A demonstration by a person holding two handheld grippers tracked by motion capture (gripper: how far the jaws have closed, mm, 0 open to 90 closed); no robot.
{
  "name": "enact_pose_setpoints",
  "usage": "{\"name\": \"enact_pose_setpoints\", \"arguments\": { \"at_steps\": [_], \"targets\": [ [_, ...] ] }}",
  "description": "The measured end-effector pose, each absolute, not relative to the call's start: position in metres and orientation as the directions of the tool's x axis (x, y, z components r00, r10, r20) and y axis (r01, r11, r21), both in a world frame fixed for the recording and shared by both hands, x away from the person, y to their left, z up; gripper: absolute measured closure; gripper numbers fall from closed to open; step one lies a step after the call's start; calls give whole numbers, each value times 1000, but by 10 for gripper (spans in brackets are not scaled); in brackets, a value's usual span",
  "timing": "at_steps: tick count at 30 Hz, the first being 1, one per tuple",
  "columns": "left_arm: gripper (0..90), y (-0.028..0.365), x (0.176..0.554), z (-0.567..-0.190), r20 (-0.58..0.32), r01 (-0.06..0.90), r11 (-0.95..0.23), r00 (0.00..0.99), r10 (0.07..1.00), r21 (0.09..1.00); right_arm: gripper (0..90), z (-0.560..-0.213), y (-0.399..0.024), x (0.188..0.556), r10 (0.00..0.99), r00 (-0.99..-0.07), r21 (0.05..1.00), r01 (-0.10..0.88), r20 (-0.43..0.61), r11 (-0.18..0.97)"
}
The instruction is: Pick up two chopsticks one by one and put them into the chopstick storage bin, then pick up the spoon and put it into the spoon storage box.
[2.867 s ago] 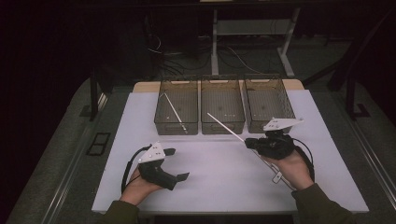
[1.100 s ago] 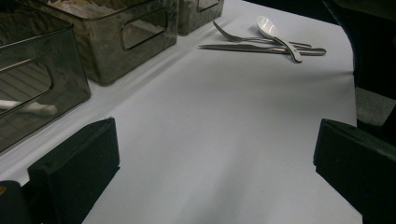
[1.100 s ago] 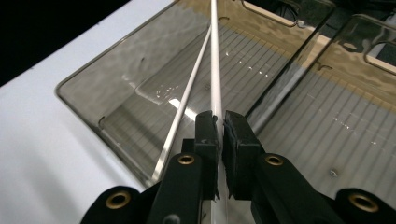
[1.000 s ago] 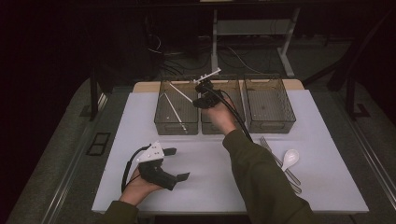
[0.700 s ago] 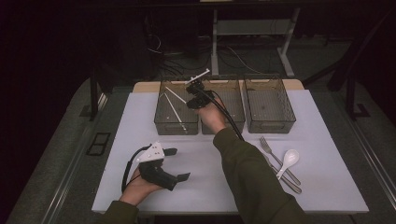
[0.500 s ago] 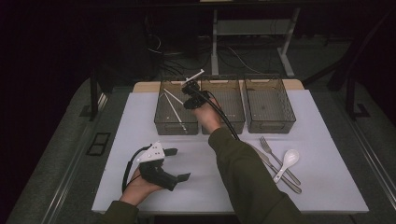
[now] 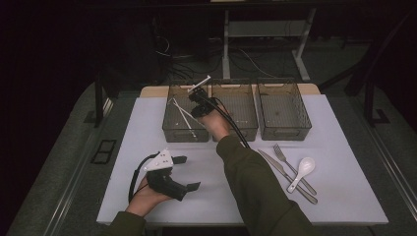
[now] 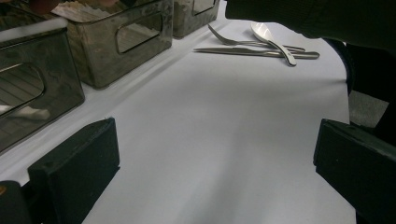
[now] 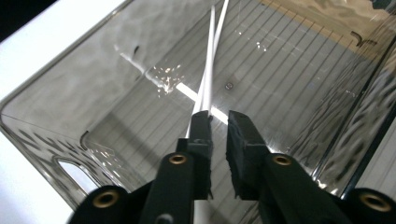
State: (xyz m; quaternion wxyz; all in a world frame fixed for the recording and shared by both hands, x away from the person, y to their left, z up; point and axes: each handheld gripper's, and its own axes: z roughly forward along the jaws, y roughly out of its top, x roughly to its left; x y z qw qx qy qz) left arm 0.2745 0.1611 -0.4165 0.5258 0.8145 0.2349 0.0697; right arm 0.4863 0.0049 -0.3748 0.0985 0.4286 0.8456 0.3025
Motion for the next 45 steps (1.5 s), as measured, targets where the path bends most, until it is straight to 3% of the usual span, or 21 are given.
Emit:
{"name": "enact_pose_setpoints", "arguments": {
  "at_steps": [20, 45],
  "targets": [
    [0, 163, 275, -417, -116, 303, -353, 878, 464, 885, 467, -345, -35, 458, 670, -726, 700, 558, 152, 446],
    [0, 164, 275, -419, -124, 323, -351, 865, 486, 879, 419, -337, -129, 393, 578, -797, 773, 476, 177, 420]
  ]
}}
